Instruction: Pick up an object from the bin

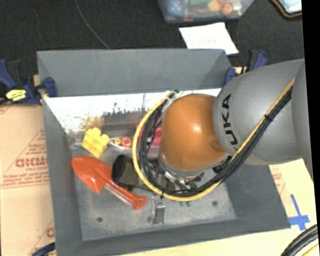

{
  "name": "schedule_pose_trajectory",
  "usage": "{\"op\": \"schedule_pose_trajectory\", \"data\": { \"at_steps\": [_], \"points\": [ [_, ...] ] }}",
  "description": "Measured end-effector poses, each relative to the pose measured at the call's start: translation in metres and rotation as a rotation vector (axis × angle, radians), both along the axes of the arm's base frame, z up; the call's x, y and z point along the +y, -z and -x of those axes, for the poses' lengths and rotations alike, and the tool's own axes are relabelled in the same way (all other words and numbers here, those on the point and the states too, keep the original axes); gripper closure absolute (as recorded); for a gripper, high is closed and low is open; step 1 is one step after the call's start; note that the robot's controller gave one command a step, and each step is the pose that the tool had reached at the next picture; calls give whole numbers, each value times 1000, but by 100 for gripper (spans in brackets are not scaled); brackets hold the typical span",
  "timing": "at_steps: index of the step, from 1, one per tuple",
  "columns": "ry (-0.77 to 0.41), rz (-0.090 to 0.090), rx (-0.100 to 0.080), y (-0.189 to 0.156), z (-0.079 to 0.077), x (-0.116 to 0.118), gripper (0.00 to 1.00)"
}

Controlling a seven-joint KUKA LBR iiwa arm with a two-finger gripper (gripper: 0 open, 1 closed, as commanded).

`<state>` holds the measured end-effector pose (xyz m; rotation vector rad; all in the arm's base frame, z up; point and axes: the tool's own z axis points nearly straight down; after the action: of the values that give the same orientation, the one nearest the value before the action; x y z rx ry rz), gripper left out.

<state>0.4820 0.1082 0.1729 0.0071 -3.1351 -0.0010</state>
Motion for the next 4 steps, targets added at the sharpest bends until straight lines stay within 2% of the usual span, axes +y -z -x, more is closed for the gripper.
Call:
{"op": "schedule_pose_trajectory", "data": {
  "at_steps": [1,2,3,4],
  "points": [
    [5,-2,-8,-4,-2,0,0],
    [160,-2,-11,103,-96,-50,0],
    [-40,-6,-21,101,-98,-61,0],
    [156,-5,-16,101,-98,-50,0]
  ]
}}
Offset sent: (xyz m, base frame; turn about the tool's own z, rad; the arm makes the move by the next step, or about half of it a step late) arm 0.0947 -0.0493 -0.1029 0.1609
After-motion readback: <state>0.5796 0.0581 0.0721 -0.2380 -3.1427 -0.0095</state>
